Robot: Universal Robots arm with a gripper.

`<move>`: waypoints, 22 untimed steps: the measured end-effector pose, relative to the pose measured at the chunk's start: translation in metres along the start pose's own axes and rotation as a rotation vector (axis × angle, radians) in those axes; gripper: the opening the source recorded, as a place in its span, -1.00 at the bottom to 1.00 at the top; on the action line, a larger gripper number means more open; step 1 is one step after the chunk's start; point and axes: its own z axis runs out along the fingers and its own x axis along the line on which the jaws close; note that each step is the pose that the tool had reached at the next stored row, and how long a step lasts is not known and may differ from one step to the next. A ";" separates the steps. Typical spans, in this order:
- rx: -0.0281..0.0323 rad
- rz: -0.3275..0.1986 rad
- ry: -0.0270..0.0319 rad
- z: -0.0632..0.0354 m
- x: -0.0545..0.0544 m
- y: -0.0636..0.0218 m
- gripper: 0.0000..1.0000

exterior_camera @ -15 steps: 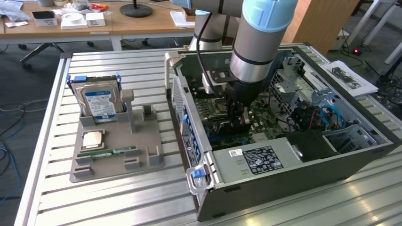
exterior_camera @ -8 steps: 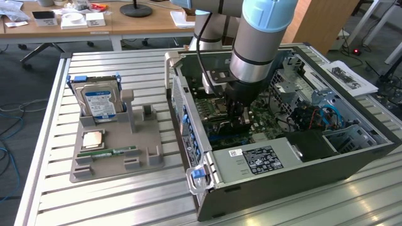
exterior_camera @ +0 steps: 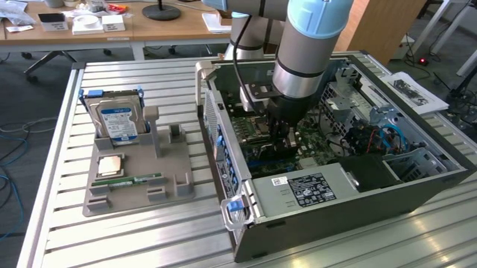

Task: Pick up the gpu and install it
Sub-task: 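Insert the gpu into the slot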

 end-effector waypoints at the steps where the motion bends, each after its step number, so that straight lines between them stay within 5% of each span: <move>1: 0.0000 0.001 0.0000 0.0001 0.000 0.0000 -0.47; 22: 0.0003 0.003 -0.0005 -0.0005 0.000 0.0020 -0.47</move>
